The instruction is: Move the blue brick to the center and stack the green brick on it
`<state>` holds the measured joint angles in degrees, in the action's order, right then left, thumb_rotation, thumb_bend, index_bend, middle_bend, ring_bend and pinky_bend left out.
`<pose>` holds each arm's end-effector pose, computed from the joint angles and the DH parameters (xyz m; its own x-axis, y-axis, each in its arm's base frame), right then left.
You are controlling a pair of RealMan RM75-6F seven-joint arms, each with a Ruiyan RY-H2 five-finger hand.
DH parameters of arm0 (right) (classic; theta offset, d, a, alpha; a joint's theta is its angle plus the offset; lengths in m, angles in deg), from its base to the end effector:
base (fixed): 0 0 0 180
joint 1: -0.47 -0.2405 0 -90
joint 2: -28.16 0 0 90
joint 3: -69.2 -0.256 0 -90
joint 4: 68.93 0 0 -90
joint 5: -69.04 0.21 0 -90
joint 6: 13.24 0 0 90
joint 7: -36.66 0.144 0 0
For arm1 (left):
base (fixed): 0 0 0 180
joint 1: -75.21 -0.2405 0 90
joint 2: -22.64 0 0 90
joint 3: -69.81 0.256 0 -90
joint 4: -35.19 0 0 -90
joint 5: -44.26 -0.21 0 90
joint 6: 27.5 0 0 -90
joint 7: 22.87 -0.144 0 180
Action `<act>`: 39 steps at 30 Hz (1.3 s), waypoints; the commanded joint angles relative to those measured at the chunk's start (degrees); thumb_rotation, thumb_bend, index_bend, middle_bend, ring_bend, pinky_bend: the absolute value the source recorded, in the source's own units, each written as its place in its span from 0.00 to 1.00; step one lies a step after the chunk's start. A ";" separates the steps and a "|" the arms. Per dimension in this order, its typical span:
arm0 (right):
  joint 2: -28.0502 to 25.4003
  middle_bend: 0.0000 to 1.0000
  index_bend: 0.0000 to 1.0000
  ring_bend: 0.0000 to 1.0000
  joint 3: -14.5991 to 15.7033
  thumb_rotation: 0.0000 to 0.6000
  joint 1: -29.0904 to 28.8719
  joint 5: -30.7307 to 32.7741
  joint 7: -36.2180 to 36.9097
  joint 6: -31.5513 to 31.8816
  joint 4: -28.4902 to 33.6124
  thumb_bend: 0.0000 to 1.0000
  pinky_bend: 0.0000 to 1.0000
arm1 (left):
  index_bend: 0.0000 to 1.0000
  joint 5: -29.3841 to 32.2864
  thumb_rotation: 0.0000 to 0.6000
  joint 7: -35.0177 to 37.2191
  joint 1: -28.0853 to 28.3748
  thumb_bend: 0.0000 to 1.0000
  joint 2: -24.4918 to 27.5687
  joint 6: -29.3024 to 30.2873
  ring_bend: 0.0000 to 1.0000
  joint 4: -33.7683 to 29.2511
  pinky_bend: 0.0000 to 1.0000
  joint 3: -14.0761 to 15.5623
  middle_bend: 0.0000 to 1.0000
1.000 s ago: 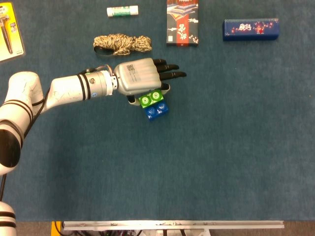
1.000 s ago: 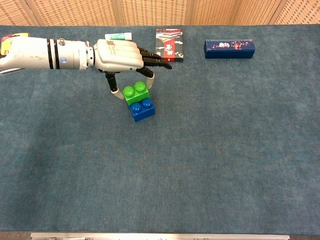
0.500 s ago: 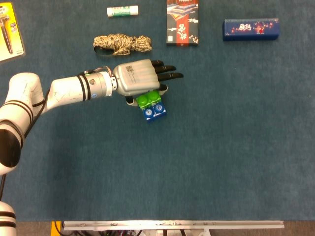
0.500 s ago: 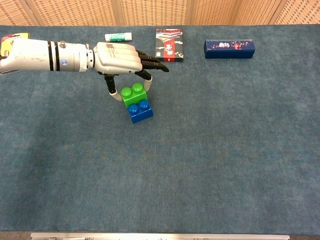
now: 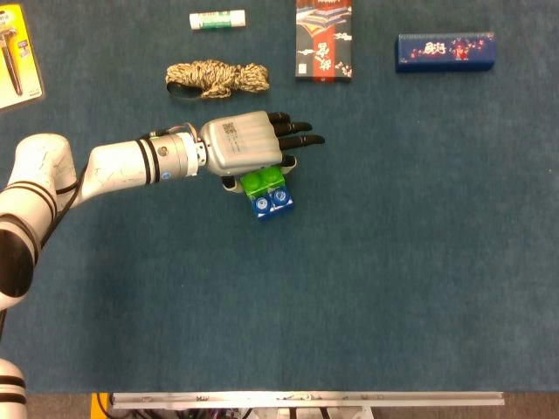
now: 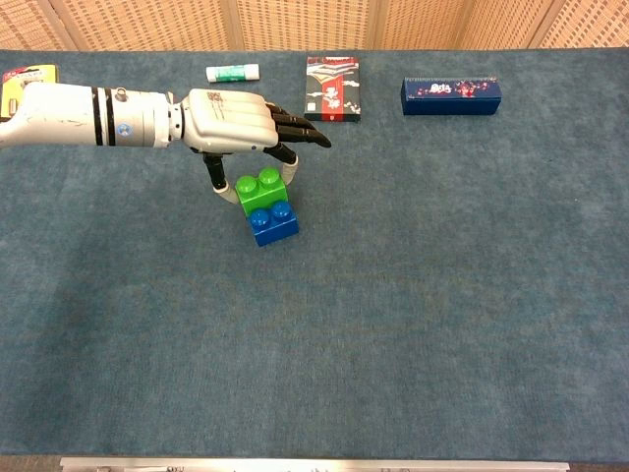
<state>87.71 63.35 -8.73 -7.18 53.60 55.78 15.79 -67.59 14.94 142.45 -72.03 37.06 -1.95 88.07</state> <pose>-0.3620 -0.2168 0.1892 0.2606 -0.1278 0.9570 -0.9470 0.1590 0.2791 -0.1166 0.4101 -0.0252 0.8002 0.0606 0.5966 0.2347 -0.9472 -0.2186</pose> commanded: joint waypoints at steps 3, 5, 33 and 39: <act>-0.07 0.09 0.14 0.00 0.08 1.00 0.02 -0.21 -0.10 0.11 0.24 0.00 0.00 | 0.23 0.61 1.00 -1.15 -0.16 0.13 0.83 -0.70 0.00 -1.30 0.17 -0.29 0.01; -0.12 0.09 0.14 0.00 0.11 1.00 0.07 -0.35 -0.13 0.27 0.39 0.00 0.00 | 0.14 0.91 1.00 -2.08 -0.24 0.13 1.34 -1.16 0.00 -2.12 0.17 -0.43 0.01; -0.98 0.09 0.14 0.00 2.10 1.00 1.81 -6.31 -1.18 5.78 3.41 0.00 0.00 | 0.00 23.20 1.00 -41.35 -7.85 0.13 31.03 -15.10 0.00 -47.61 0.17 -7.63 0.03; -1.06 0.09 0.14 0.00 2.78 1.00 2.21 -8.10 -1.78 7.21 4.13 0.00 0.00 | 0.00 34.32 1.00 -55.45 -13.39 0.13 38.68 -12.99 0.00 -61.44 0.18 -8.52 0.03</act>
<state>86.67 65.99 -6.63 -15.04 51.95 62.75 19.78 -39.93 -33.11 132.94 -38.76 23.98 -56.58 80.62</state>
